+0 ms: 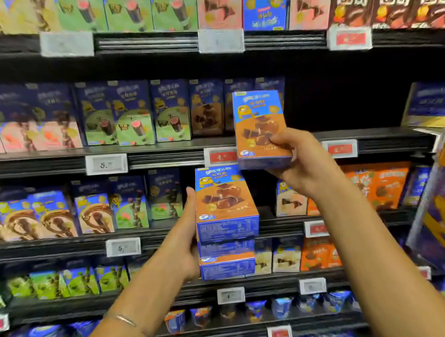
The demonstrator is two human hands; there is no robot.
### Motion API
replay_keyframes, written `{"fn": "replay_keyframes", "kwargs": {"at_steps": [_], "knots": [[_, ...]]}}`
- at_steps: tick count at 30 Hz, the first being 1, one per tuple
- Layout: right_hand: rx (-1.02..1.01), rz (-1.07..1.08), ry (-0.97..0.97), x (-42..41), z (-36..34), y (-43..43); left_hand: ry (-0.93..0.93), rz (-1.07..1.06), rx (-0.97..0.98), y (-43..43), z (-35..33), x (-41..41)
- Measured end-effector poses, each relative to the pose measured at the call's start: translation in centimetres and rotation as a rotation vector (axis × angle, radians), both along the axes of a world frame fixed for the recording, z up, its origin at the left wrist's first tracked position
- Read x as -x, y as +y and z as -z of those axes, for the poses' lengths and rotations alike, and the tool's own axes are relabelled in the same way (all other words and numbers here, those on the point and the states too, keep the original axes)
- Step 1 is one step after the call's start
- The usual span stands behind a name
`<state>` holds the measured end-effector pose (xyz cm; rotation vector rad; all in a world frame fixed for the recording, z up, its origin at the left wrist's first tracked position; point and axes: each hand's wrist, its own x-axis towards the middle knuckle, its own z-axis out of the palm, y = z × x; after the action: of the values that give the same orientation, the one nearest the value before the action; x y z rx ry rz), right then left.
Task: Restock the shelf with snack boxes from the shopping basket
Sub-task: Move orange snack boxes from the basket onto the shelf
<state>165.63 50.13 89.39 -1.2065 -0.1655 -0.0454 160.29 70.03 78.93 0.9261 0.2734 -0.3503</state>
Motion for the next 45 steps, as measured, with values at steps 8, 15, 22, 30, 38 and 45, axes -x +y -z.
{"fn": "replay_keyframes", "kwargs": {"at_steps": [8,15,22,30,38,45], "knots": [[0.338,0.187,-0.062,-11.6,-3.5,-0.3,0.006,-0.032,0.037,-0.9,-0.2,-1.1],[0.832,0.395,-0.182,-17.9,-2.7,0.0,0.009,-0.096,0.003,-2.5,-0.6,-1.6],[1.048,0.500,-0.261,-19.7,-2.6,0.6,0.033,-0.085,-0.007,-2.9,-0.5,-2.4],[1.164,0.539,-0.271,-20.9,-2.8,1.9,0.022,-0.098,-0.020,-2.8,-0.7,-3.4],[1.289,0.533,-0.277,-21.5,-2.9,2.8,0.025,-0.089,-0.016,-2.5,-0.5,-4.1],[1.314,0.521,-0.268,-21.5,-3.1,2.8,0.012,-0.086,-0.018,-2.6,-0.4,-4.2]]}}
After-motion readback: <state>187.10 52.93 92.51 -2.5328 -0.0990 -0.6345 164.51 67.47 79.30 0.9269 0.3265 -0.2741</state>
